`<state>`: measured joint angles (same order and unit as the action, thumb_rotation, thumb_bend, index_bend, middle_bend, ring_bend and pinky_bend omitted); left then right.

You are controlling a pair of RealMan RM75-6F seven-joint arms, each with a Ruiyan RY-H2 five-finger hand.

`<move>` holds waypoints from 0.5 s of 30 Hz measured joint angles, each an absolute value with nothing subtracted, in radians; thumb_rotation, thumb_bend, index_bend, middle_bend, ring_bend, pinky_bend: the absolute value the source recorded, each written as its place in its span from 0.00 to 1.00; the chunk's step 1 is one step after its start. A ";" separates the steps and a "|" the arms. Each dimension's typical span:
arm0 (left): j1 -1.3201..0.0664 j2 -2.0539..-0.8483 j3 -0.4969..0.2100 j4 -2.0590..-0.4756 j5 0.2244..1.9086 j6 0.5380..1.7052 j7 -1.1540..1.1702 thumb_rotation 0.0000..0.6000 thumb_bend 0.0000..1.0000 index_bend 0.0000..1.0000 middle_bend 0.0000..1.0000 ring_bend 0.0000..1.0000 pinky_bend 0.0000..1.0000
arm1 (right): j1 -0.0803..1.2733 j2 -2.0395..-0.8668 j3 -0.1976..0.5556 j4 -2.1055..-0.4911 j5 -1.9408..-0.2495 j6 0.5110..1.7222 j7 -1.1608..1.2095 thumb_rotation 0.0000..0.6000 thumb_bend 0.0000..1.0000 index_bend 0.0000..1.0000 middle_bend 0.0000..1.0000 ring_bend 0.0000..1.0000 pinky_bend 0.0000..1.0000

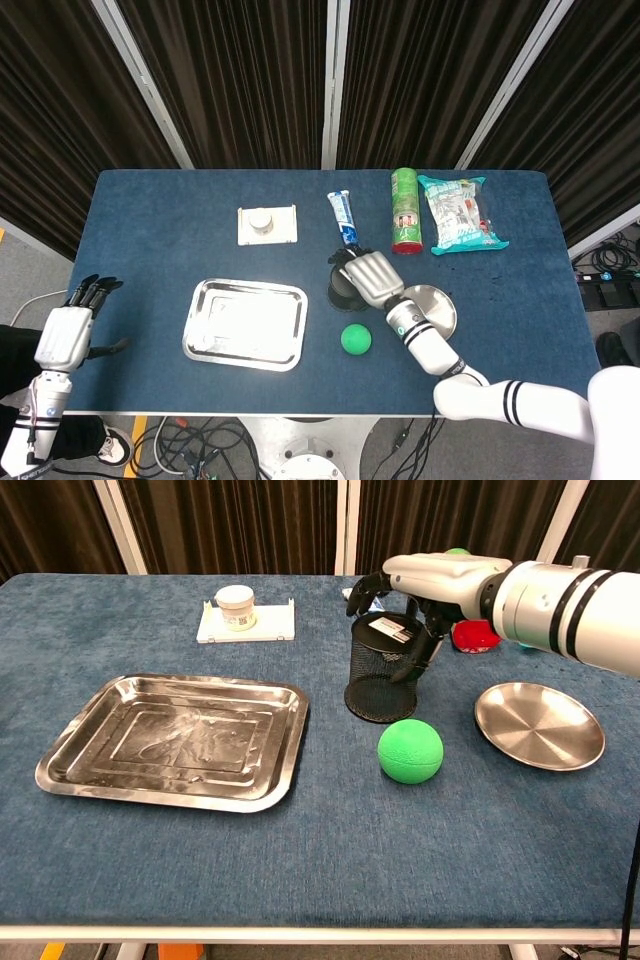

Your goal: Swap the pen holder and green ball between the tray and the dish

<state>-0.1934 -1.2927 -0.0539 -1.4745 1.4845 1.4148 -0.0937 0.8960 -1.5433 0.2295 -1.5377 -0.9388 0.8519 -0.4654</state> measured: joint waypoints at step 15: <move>-0.195 -1.292 -0.056 -1.477 1.492 1.417 -0.099 1.00 0.01 0.19 0.14 0.07 0.32 | 0.849 -1.504 0.226 -1.605 -1.034 1.006 -0.425 1.00 0.15 0.53 0.40 0.35 0.56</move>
<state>-0.1950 -1.2916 -0.0558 -1.4769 1.4916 1.4169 -0.0993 0.8488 -1.5037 0.2260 -1.6053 -1.0343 1.0063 -0.4252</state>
